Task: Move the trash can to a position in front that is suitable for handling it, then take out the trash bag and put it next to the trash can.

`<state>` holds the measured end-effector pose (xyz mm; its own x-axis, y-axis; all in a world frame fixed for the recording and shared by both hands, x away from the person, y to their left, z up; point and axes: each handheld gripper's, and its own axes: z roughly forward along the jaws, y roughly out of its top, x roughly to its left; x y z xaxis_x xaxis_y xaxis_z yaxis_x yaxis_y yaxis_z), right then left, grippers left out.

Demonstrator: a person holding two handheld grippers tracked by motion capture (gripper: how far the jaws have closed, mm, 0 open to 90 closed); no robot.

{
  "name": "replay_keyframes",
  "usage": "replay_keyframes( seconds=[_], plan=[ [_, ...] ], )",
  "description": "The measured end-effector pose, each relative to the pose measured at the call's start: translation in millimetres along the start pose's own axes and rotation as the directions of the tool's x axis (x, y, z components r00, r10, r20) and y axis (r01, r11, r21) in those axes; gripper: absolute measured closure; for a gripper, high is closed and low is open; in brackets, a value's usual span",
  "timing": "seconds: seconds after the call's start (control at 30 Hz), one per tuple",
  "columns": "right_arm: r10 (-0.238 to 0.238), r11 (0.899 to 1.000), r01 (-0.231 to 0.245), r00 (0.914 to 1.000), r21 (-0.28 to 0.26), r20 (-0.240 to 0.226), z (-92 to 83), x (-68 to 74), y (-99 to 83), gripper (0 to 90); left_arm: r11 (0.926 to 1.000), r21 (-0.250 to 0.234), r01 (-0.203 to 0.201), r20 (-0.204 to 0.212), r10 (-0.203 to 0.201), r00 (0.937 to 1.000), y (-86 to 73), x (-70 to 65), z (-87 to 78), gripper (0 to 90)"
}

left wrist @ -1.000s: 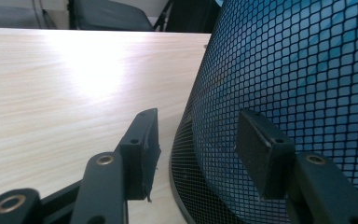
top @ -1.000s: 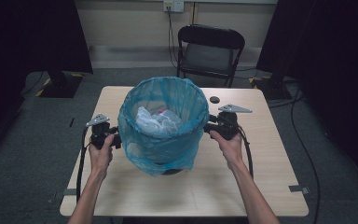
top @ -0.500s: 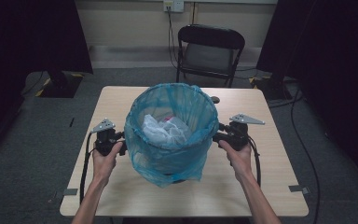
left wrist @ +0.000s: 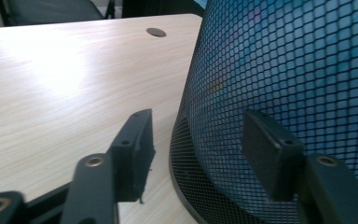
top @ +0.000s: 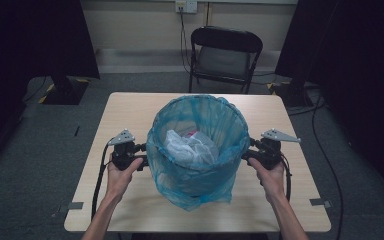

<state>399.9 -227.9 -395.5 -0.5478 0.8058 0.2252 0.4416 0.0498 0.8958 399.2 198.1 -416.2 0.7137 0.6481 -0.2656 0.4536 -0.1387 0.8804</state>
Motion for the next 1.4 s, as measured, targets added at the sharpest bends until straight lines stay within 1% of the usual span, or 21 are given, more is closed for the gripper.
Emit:
replay_keyframes(
  seconds=[0.13, 0.2, 0.27, 0.3, 0.43, 0.5, 0.63, 0.67, 0.7, 0.77, 0.83, 0.93, 1.0, 1.1, 1.13, 1.17, 1.27, 1.3, 1.33, 1.37, 1.4],
  plan=[
    [-0.018, 1.0, 0.018, 0.9998, 0.016, 0.012, -9.4, -1.6, 0.0, 32.7, 0.9999, 0.011, -0.006, 0.008, 0.006, 1.0, 0.2, -2.9, 0.1, 35.3],
    [-0.009, 1.0, 0.009, 0.9999, 0.007, -0.006, -14.4, -2.9, -0.4, 30.9, 1.0, 0.0, -0.009, 0.012, 0.009, 0.9999, 1.5, -3.6, -3.4, 32.4],
    [-0.008, 1.0, 0.008, 1.0, -0.001, -0.001, -17.9, -3.1, 0.3, 30.3, 0.9998, -0.018, -0.006, 0.017, 0.007, 0.9998, 3.9, -4.7, -7.8, 30.4],
    [-0.008, 1.0, 0.008, 1.0, -0.009, -0.004, -19.4, -4.0, 0.9, 30.0, 0.9997, -0.021, -0.01, 0.01, 0.01, 0.9999, 5.3, -5.0, -10.5, 30.1],
    [-0.005, 1.0, 0.005, 0.9998, -0.019, -0.018, -21.9, -4.8, 3.1, 29.9, 0.998, -0.064, -0.007, 0.001, 0.007, 1.0, 9.2, -4.2, -19.4, 28.0],
    [-0.008, 1.0, 0.007, 0.9992, -0.021, -0.039, -22.5, -2.8, 3.5, 32.3, 0.9964, -0.084, 0.009, 0.004, -0.009, 1.0, 9.7, -4.4, -22.3, 26.7],
    [-0.027, 0.999, 0.025, 0.9991, -0.042, -0.032, -25.0, 1.2, 6.9, 36.6, 0.9931, -0.116, 0.017, 0.026, -0.014, 0.9996, 12.9, -5.5, -27.2, 26.4],
    [-0.033, 0.998, 0.032, 0.999, -0.049, -0.029, -26.0, 1.8, 8.9, 36.8, 0.9923, -0.122, 0.022, 0.019, -0.019, 0.9996, 14.4, -6.2, -27.6, 26.9],
    [-0.036, 0.998, 0.034, 0.9989, -0.058, -0.031, -27.5, 2.5, 11.0, 39.0, 0.9937, -0.11, 0.022, -0.004, -0.023, 0.9997, 16.6, -7.8, -28.1, 29.4],
    [-0.049, 0.996, 0.046, 0.998, -0.071, -0.039, -31.5, 5.8, 15.5, 45.7, 0.9947, -0.102, 0.011, -0.02, -0.013, 0.9997, 19.6, -11.5, -28.5, 31.2],
    [-0.062, 0.994, 0.057, 0.9969, -0.091, -0.049, -35.3, 9.2, 19.8, 52.5, 0.9948, -0.102, -0.005, -0.006, 0.005, 1.0, 23.3, -16.6, -29.4, 31.3],
    [-0.074, 0.991, 0.065, 0.9941, -0.116, -0.079, -37.6, 11.3, 25.1, 64.7, 0.9938, -0.105, -0.038, -0.014, 0.037, 0.9992, 30.3, -22.8, -31.5, 31.2],
    [-0.09, 0.99, 0.079, 0.9924, -0.121, -0.085, -37.9, 13.5, 28.8, 72.1, 0.9898, -0.136, -0.042, -0.018, 0.04, 0.999, 34.9, -24.7, -33.9, 30.5],
    [-0.102, 0.987, 0.089, 0.9904, -0.131, -0.093, -40.4, 17.0, 33.6, 80.0, 0.9843, -0.171, -0.042, 0.007, 0.044, 0.999, 39.9, -24.7, -38.5, 30.1],
    [-0.102, 0.987, 0.088, 0.9897, -0.138, -0.1, -42.0, 18.0, 35.4, 82.2, 0.9831, -0.177, -0.047, 0.016, 0.051, 0.9986, 41.7, -24.8, -39.9, 30.7],
    [-0.104, 0.985, 0.089, 0.9903, -0.146, -0.092, -44.1, 18.9, 38.1, 84.2, 0.9825, -0.18, -0.048, 0.021, 0.053, 0.9984, 43.0, -25.5, -40.8, 31.7],
    [-0.112, 0.98, 0.094, 0.9895, -0.177, -0.091, -49.7, 19.0, 44.4, 86.4, 0.9781, -0.2, -0.058, 0.039, 0.067, 0.997, 45.4, -27.3, -42.9, 40.0],
    [-0.112, 0.978, 0.094, 0.9895, -0.184, -0.091, -51.0, 19.0, 45.8, 86.8, 0.9754, -0.212, -0.061, 0.048, 0.072, 0.9962, 46.0, -28.0, -44.1, 46.0],
    [-0.111, 0.978, 0.091, 0.9892, -0.19, -0.096, -52.3, 18.9, 47.6, 87.1, 0.9724, -0.228, -0.051, 0.062, 0.066, 0.9958, 47.2, -28.3, -44.1, 53.6],
    [-0.111, 0.977, 0.09, 0.9891, -0.194, -0.097, -53.0, 19.1, 49.1, 87.4, 0.9736, -0.225, -0.037, 0.074, 0.055, 0.9958, 48.4, -28.2, -44.4, 57.1],
    [-0.112, 0.977, 0.091, 0.9887, -0.195, -0.1, -53.3, 19.7, 50.4, 88.0, 0.9728, -0.229, -0.035, 0.063, 0.051, 0.9967, 48.9, -28.8, -45.2, 62.9]
  ],
)
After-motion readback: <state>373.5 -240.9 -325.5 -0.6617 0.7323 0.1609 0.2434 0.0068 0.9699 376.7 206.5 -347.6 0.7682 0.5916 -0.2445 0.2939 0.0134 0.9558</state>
